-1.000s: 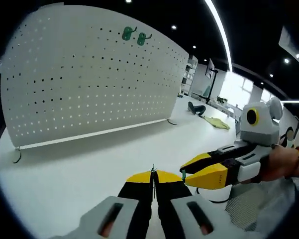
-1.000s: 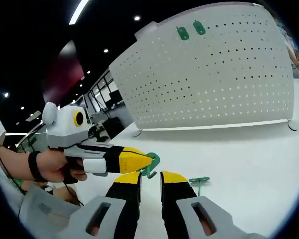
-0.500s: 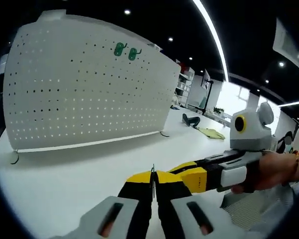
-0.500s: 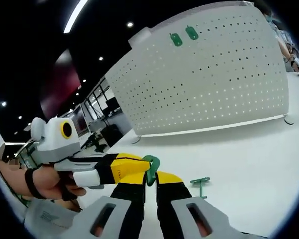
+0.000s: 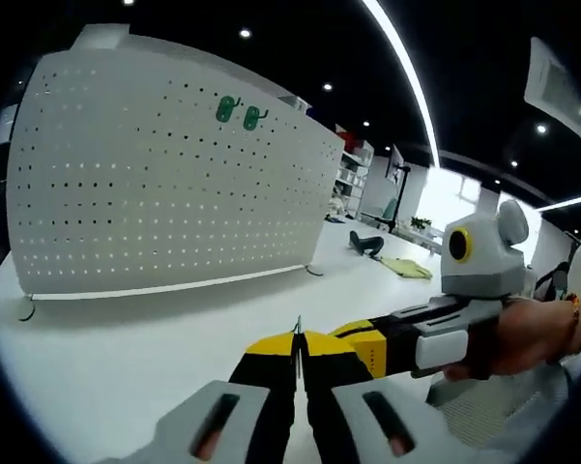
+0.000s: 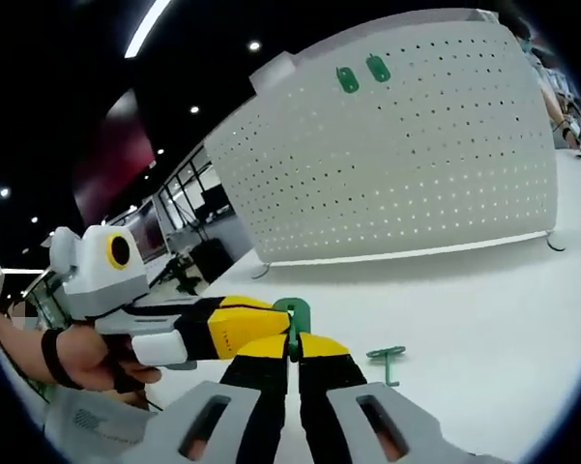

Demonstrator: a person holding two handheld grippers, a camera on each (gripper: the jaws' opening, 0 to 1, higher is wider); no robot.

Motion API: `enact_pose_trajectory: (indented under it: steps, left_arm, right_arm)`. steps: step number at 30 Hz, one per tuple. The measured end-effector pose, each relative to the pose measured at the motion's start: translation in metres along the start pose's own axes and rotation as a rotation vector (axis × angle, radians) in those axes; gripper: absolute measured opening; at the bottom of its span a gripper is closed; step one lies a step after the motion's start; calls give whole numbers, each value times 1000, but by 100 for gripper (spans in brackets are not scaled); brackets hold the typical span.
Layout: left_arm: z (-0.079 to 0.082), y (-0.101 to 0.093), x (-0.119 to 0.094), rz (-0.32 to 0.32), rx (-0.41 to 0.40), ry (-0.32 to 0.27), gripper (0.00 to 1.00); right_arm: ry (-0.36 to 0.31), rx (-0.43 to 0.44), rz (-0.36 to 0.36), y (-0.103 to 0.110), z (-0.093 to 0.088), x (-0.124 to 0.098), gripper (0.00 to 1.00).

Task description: Insert the hook assembly into the mounting plate slot until the hook locks in place.

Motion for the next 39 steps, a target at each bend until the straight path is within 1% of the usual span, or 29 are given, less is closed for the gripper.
enact_pose_trajectory:
  steps: [1, 2, 3, 7, 10, 12, 14, 17, 20, 23, 25, 28, 34, 39]
  left_arm:
    - [0, -1, 0, 0, 22, 9, 2]
    - [1, -3, -1, 1, 76, 11, 2]
    - [1, -4, -1, -2, 81, 12, 2]
    - [3, -2, -2, -6, 64, 5, 2]
    - [4, -1, -3, -7, 66, 5, 2]
    - [6, -1, -5, 1, 81, -12, 3]
    - [7, 0, -6, 6, 78, -18, 3]
    - [10, 0, -11, 12, 57, -42, 3]
    - [10, 0, -15, 22, 42, -46, 5]
    - [9, -1, -21, 43, 43, -50, 6]
    - [11, 0, -26, 56, 40, -68, 7]
    - [11, 1, -32, 71, 24, -77, 7]
    - [17, 0, -44, 81, 31, -97, 11]
    - [22, -3, -55, 89, 46, -120, 13]
  right_arm:
    - [5, -13, -11, -1, 0, 0, 3]
    - [5, -36, -19, -1, 0, 0, 3]
    - [7, -48, -17, 1, -1, -1, 3]
    - [-6, -53, -2, 3, 0, -2, 1]
    - [-1, -83, -8, 6, 2, -1, 1]
    - [-6, -82, -7, 7, 3, 0, 1]
    - [-9, -88, -6, 8, 4, 0, 1]
    - [-7, -100, -11, 11, 6, -1, 1]
    - [-7, -112, -17, 11, 6, -3, 1]
    - [-18, -107, -24, 11, 8, -4, 1]
    - [-26, -107, -29, 10, 9, -4, 1]
    - [-38, -97, -37, 10, 14, -5, 1]
    - [-57, -120, -45, 15, 25, -4, 1]
    - [-73, -130, -57, 13, 36, -4, 1]
Point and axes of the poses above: the point that each gripper's makers call its tool centre point, and the gripper's own axes: x roughly forward along the fingers, y roughly to its left, z roughly out of its top, the point moved 6 cm from there along -x, roughly backward along the fingers, and after that the axes turned 7 degrees about x, right-handed, at the moved point
